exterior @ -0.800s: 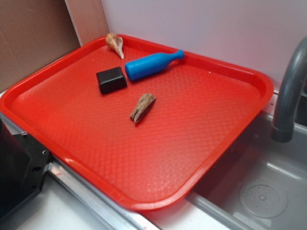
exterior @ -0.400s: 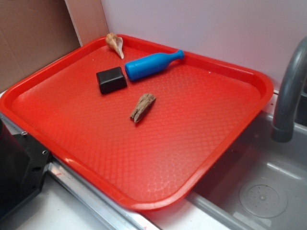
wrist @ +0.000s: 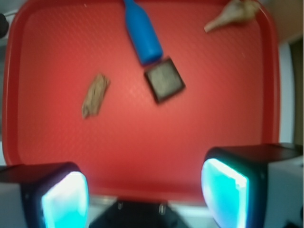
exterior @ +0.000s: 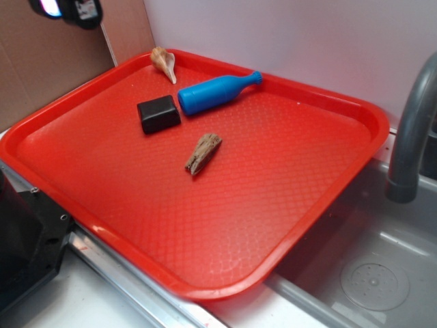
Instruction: Grab the blue bottle.
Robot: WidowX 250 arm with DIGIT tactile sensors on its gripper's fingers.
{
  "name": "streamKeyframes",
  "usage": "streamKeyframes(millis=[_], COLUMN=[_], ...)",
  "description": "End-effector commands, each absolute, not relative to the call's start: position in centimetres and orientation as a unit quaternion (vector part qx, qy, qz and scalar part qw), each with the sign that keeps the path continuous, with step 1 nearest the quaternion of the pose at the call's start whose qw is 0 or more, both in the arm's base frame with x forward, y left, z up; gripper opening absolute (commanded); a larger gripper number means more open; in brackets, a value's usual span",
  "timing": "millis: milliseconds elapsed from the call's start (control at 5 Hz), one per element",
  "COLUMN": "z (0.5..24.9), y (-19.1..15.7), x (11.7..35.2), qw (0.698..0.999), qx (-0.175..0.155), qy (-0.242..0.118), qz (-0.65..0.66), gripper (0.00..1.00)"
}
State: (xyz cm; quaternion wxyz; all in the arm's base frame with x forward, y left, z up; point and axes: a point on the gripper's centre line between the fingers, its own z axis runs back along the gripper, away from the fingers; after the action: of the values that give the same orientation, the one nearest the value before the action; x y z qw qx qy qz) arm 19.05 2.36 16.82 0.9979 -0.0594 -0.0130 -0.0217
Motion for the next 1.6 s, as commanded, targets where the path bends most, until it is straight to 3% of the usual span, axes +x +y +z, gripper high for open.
streamKeyframes(millis=[0, 600, 800, 1000, 1200, 1400], z=[14.8, 14.8, 13.3, 12.7, 11.2, 9.6], y=[4.4, 4.4, 5.0, 4.1, 3.6, 3.2], x=[23.7, 23.7, 26.9, 27.8, 30.2, 29.8], qw=[0.999, 0.999, 0.999, 0.998, 0.995, 0.994], qx=[-0.035, -0.035, -0.02, 0.019, 0.077, 0.033], qy=[-0.032, -0.032, -0.032, -0.034, -0.026, -0.03], qz=[-0.024, -0.024, 0.027, 0.044, -0.056, -0.099], gripper=[1.0, 1.0, 1.0, 1.0, 1.0, 1.0])
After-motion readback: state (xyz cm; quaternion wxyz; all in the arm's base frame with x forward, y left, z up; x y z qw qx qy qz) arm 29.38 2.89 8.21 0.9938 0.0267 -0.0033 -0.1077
